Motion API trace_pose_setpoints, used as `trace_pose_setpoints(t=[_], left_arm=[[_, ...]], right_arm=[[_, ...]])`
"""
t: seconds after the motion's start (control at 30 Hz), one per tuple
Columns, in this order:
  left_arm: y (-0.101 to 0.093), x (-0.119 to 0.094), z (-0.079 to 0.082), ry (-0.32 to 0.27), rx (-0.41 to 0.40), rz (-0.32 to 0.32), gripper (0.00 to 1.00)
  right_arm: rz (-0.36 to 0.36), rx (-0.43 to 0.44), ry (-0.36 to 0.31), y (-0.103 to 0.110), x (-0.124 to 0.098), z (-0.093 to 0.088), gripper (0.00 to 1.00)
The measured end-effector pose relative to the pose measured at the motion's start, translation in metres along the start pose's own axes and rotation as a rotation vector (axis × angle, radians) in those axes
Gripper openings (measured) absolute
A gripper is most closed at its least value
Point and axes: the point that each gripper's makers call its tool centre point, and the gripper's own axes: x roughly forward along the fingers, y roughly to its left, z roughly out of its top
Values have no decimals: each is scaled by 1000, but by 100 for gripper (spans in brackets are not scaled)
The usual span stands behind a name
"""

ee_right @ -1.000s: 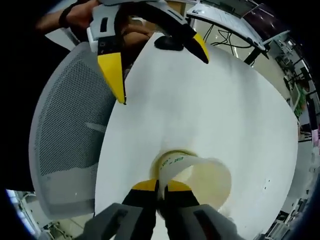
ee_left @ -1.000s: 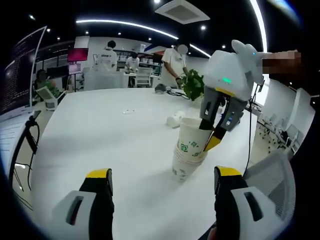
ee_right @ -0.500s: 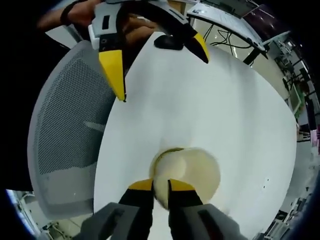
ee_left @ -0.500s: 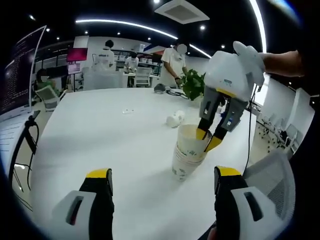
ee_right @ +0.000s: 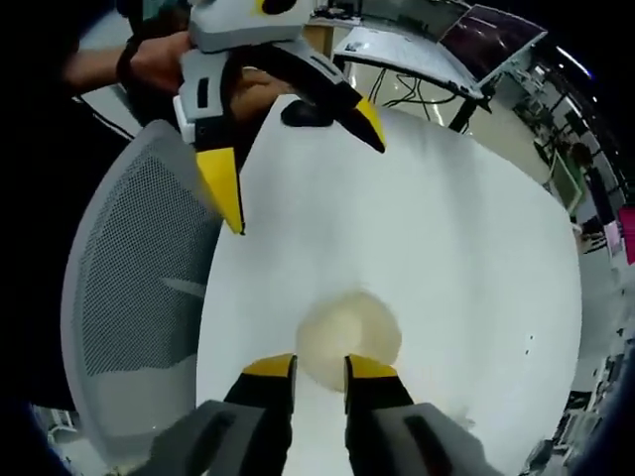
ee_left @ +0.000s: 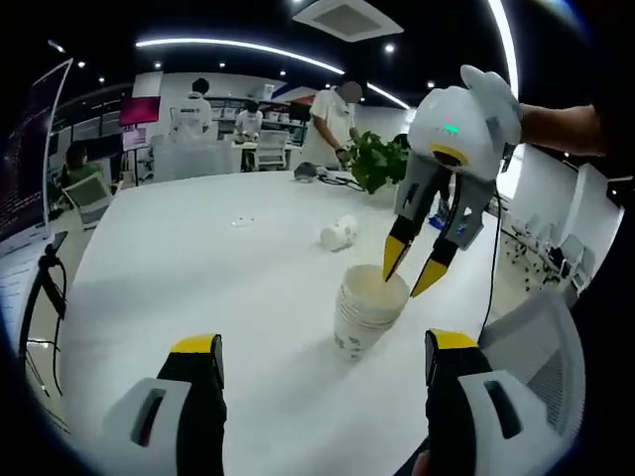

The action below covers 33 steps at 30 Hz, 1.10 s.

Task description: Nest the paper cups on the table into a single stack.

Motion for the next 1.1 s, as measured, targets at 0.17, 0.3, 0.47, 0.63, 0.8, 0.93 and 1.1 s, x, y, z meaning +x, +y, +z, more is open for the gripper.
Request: trace_pose_setpoints(t=[0.17,0.3,0.47,0.63,0.8,0.93,1.1], left_arm=[[-1,7,7,14,33,-23,81],[-2,13,14,17,46,-40,81],[-1,22,19,37,80,-61,81],[-1,35,30,51,117,-94,81],[-8,51,51,73,177,-133,81],[-15,70,61,88,215,-170,81],[-26,101,71,108,226,-232,81]], right_arm=[[-61,144,-140,-6,-9,-3,26],[-122,269,-235,-12,-14,-13,35],[-174,344,-318,-14,-22,-24,45],[-214,447,-408,-8,-29,-33,52],[-270,541,-449,0,-33,-56,57],[-323,621,-491,2,-38,-68,59],[-402,740,-562,1,-45,-80,61]])
